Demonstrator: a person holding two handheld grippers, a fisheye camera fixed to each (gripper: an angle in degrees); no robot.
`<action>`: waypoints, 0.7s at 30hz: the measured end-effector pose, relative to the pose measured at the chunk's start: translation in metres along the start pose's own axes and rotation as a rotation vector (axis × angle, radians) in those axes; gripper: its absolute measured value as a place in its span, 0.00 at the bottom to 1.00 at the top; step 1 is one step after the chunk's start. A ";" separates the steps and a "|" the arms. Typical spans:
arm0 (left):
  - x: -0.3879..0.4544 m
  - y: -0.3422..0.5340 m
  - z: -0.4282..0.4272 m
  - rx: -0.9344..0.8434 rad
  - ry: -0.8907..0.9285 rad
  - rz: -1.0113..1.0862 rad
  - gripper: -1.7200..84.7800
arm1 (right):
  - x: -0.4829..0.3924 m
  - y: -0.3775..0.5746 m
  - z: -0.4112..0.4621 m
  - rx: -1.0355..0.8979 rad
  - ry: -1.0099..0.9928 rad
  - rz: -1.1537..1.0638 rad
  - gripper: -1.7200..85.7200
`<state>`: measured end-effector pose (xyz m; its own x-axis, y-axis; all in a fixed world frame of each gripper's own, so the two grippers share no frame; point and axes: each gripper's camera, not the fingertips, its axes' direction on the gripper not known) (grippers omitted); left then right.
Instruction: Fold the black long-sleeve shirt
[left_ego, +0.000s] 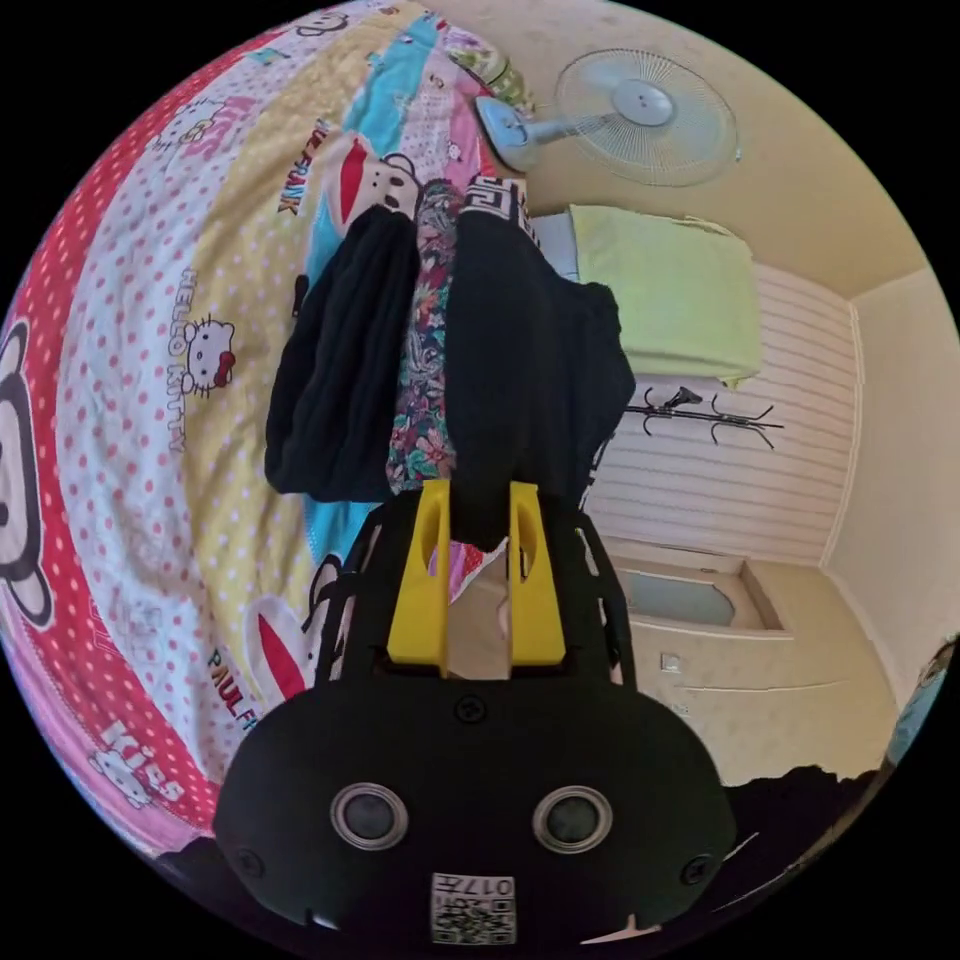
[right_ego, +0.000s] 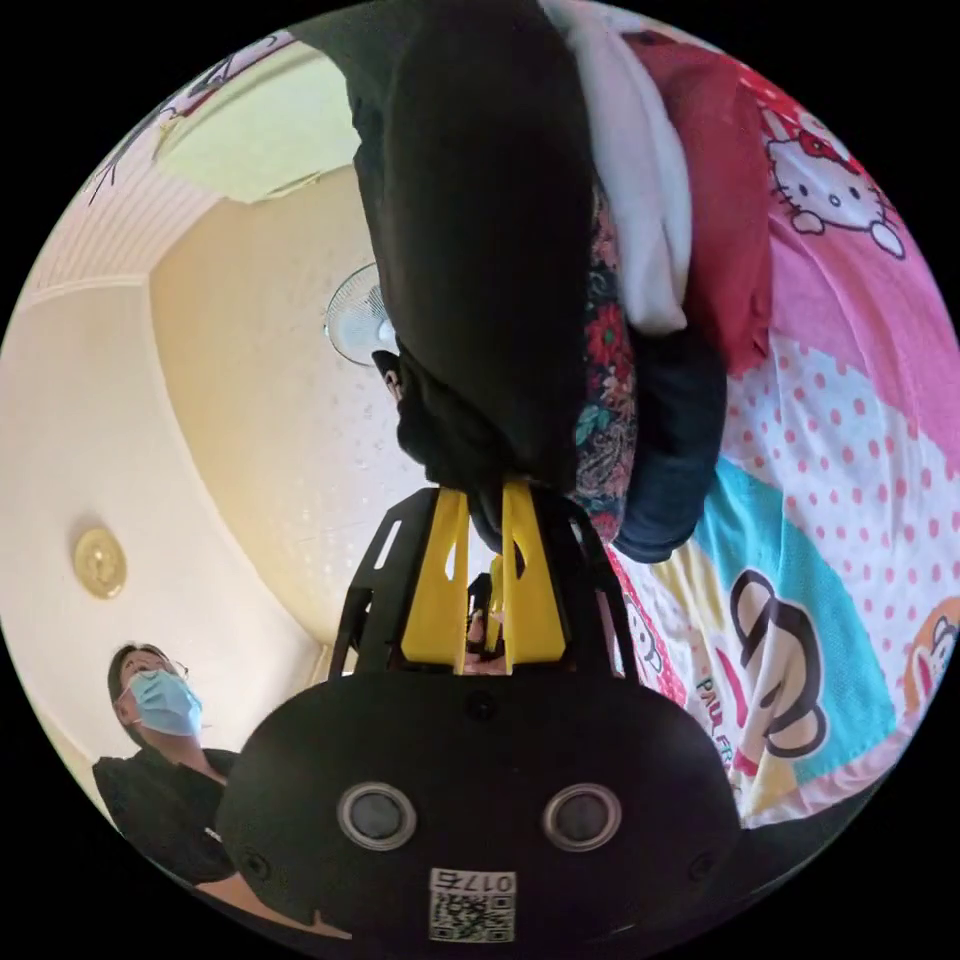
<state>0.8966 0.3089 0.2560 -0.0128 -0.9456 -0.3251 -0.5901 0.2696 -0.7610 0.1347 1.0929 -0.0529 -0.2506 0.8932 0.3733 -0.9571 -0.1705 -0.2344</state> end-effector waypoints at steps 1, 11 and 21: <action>0.000 0.006 -0.002 0.002 -0.006 0.008 0.12 | 0.000 0.011 -0.007 -0.005 0.031 -0.014 0.07; 0.030 0.148 -0.141 0.040 -0.491 0.275 0.02 | -0.088 0.077 -0.038 -0.188 0.242 -0.188 0.03; 0.062 0.374 -0.380 0.349 -0.823 0.327 0.01 | -0.297 0.178 0.134 -0.793 0.576 -0.970 0.02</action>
<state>0.3683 0.2817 0.1646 0.5164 -0.4250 -0.7434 -0.3817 0.6629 -0.6441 0.0189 0.7415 -0.0848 0.7442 0.5946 0.3043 -0.3247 0.7202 -0.6131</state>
